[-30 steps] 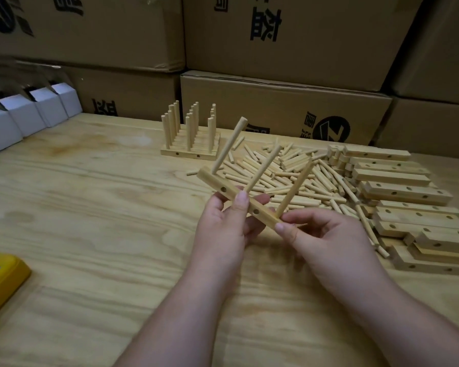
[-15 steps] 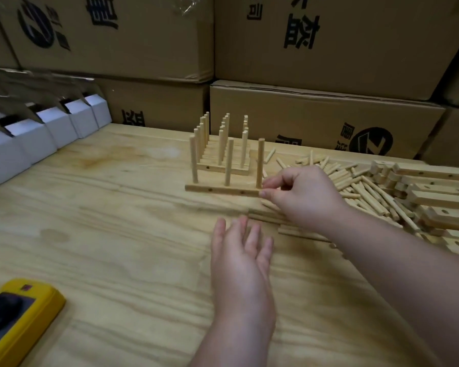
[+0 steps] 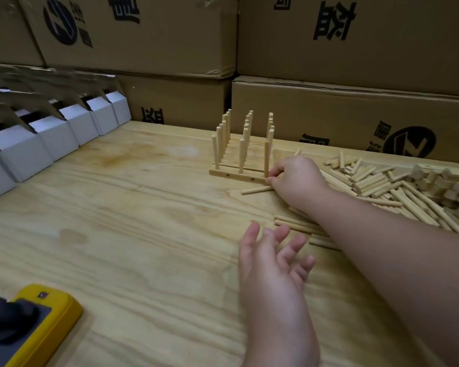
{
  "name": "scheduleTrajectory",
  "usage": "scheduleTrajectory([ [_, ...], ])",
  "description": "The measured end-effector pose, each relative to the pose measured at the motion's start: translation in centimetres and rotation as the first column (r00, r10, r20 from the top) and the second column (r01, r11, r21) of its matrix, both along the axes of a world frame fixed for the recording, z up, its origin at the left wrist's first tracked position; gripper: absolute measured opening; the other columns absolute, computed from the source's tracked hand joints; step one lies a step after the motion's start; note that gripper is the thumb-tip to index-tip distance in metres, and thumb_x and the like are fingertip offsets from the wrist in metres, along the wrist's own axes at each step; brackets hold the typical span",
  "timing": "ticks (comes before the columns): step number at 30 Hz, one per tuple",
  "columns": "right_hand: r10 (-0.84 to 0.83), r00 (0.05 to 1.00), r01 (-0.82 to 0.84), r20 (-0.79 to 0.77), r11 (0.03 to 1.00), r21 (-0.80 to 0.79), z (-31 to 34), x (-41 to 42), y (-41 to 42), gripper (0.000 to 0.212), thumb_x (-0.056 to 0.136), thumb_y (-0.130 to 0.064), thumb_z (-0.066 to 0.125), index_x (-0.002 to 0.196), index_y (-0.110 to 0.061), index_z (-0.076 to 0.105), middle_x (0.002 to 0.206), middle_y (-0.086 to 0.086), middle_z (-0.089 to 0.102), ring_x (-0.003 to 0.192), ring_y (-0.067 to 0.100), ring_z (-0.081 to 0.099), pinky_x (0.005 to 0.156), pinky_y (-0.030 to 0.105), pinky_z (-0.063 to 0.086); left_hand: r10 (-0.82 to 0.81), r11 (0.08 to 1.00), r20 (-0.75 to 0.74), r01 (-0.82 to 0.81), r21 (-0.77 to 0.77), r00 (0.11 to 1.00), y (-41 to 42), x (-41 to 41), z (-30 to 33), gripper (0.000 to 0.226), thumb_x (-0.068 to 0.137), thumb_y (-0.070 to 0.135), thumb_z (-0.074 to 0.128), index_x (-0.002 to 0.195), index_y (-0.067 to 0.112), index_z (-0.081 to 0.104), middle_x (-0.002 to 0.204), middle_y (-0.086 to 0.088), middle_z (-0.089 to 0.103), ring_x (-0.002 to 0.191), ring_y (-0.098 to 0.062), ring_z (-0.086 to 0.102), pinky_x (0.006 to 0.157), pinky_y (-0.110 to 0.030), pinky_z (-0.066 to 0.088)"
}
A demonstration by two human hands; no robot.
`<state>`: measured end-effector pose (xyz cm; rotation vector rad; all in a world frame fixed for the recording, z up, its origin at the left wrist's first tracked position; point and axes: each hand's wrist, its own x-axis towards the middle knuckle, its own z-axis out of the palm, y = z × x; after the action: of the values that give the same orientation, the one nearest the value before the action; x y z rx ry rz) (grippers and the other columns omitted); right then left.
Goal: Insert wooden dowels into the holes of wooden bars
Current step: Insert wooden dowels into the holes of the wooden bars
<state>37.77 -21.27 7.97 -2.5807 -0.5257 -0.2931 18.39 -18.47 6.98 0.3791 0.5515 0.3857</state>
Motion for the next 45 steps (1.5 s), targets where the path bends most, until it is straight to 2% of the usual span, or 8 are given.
scheduleTrajectory([
  [8,-0.021,0.997,0.029,0.08,0.994,-0.107,0.3,0.7,0.4,0.018,0.085,-0.04,0.074,0.074,-0.025,0.071,0.09,-0.007,0.05,0.086,0.016,0.054,0.072,0.029,0.041,-0.002,0.999,-0.026,0.004,0.054,1.0,-0.3,0.1,-0.1,0.014,0.101,0.016,0.054,0.111,0.019,0.064,0.075,-0.005,0.073,0.063,-0.021,0.071,0.045,-0.027,0.05],
  [13,-0.073,0.995,0.082,0.071,0.989,-0.126,0.6,0.9,0.8,0.025,0.084,-0.043,0.074,0.066,-0.028,0.066,0.079,-0.011,0.052,0.076,0.015,0.056,0.058,0.027,0.036,-0.009,0.994,-0.026,0.011,0.107,1.0,-0.3,0.1,-0.3,0.013,0.1,0.018,0.055,0.108,0.018,0.066,0.075,-0.003,0.072,0.064,-0.02,0.07,0.046,-0.027,0.049],
  [24,-0.137,0.988,0.147,0.068,0.974,-0.175,0.7,0.3,1.5,0.023,0.087,-0.046,0.068,0.081,-0.023,0.069,0.086,-0.001,0.062,0.081,0.023,0.06,0.061,0.029,0.044,-0.057,0.975,-0.014,0.059,0.213,0.998,-0.6,-0.1,-0.1,0.016,0.1,0.018,0.054,0.097,0.013,0.07,0.071,-0.002,0.067,0.057,-0.014,0.063,0.046,-0.023,0.046],
  [30,-0.129,0.991,0.13,0.045,0.991,-0.018,1.4,-1.9,-0.2,0.023,0.09,-0.044,0.062,0.076,-0.025,0.066,0.081,-0.005,0.063,0.078,0.02,0.061,0.065,0.033,0.052,-0.102,0.956,-0.011,0.101,0.274,0.995,-0.9,-0.4,0.0,0.016,0.099,0.013,0.054,0.093,0.013,0.069,0.069,-0.001,0.065,0.054,-0.012,0.059,0.046,-0.021,0.044],
  [35,-0.149,0.985,0.124,0.087,0.963,0.239,1.6,-9.4,-6.0,0.012,0.088,-0.03,0.065,0.078,-0.024,0.07,0.082,-0.01,0.062,0.078,0.009,0.058,0.069,0.027,0.043,-0.15,0.884,-0.01,0.139,0.447,0.989,-1.2,-0.9,-0.1,0.015,0.094,0.003,0.058,0.096,0.017,0.064,0.069,0.003,0.066,0.056,-0.011,0.057,0.049,-0.021,0.045],
  [39,-0.225,0.969,0.197,0.102,0.953,0.23,0.4,-17.5,-12.9,0.008,0.086,-0.026,0.07,0.08,-0.03,0.069,0.08,-0.019,0.059,0.084,-0.008,0.054,0.064,0.005,0.034,-0.174,0.813,-0.003,0.146,0.564,0.985,-1.6,-1.2,-0.2,0.017,0.092,0.001,0.06,0.091,0.018,0.059,0.068,0.004,0.063,0.056,-0.008,0.056,0.051,-0.019,0.045],
  [42,-0.29,0.952,0.257,0.097,0.932,0.257,-0.5,-20.8,-17.3,0.015,0.085,-0.013,0.072,0.081,-0.027,0.069,0.083,-0.016,0.059,0.081,-0.011,0.053,0.068,-0.001,0.034,-0.19,0.743,-0.019,0.157,0.65,0.982,-1.8,-1.5,-0.4,0.02,0.092,0.002,0.062,0.083,0.019,0.059,0.065,0.003,0.06,0.056,-0.006,0.054,0.052,-0.016,0.045],
  [45,-0.339,0.936,0.309,0.089,0.918,0.25,-1.3,-21.9,-19.7,0.013,0.087,-0.013,0.07,0.088,-0.026,0.07,0.089,-0.016,0.057,0.083,-0.011,0.052,0.072,-0.002,0.034,-0.2,0.646,-0.045,0.166,0.745,0.979,-1.9,-1.7,-0.5,0.018,0.09,0.007,0.067,0.082,0.023,0.063,0.068,0.002,0.062,0.056,-0.005,0.056,0.055,-0.016,0.047],
])
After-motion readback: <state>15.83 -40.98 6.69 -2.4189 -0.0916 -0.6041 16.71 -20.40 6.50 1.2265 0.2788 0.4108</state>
